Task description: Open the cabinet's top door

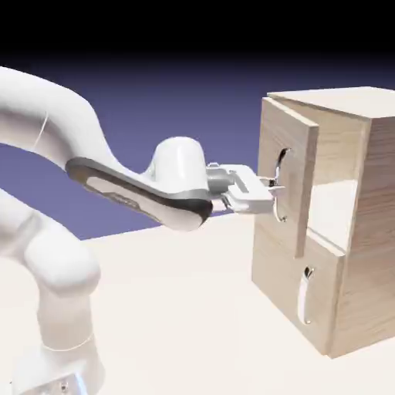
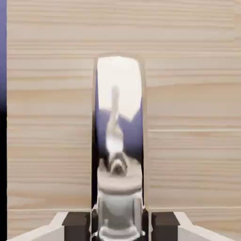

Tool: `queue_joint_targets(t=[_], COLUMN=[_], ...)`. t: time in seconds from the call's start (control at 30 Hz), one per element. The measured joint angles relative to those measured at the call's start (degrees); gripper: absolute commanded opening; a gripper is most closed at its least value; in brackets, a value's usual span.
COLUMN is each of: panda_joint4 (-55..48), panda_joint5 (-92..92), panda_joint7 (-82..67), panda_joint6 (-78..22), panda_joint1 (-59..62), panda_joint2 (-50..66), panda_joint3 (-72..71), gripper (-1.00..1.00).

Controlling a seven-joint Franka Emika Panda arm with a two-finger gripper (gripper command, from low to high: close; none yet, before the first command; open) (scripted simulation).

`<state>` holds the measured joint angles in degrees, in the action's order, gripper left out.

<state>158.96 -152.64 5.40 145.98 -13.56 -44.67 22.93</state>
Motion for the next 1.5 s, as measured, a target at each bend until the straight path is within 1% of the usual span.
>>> queue_joint_targets(t=[0.2,0.4,0.67,0.87,1.03,1.17,1.3,1.5], panda_joint4=[5.77,10.09,13.2,12.71,9.39,4.05,-3.31,-15.73], panda_joint5=[14.96,29.9,49.79,64.71,77.15,86.56,94.11,101.1], panda_joint7=[-7.72,-14.41,-21.38,-24.34,-24.87,-23.98,-22.13,-17.99], panda_joint6=[-4.3,-9.41,-18.79,-28.51,-38.65,-48.15,-58.08,-72.55], panda_joint1=[4.29,5.65,3.48,0.22,-1.65,-1.01,2.23,10.52], panda_joint2=[-5.57,-10.57,-14.77,-14.33,-10.36,-4.49,2.82,14.47], panda_joint3=[-8.87,-17.35,-28.96,-38.79,-48.19,-56.48,-64.73,-76.6], gripper=[-1.0,-1.0,-1.0,-1.0,-1.0,-1.0,-1.0,-1.0])
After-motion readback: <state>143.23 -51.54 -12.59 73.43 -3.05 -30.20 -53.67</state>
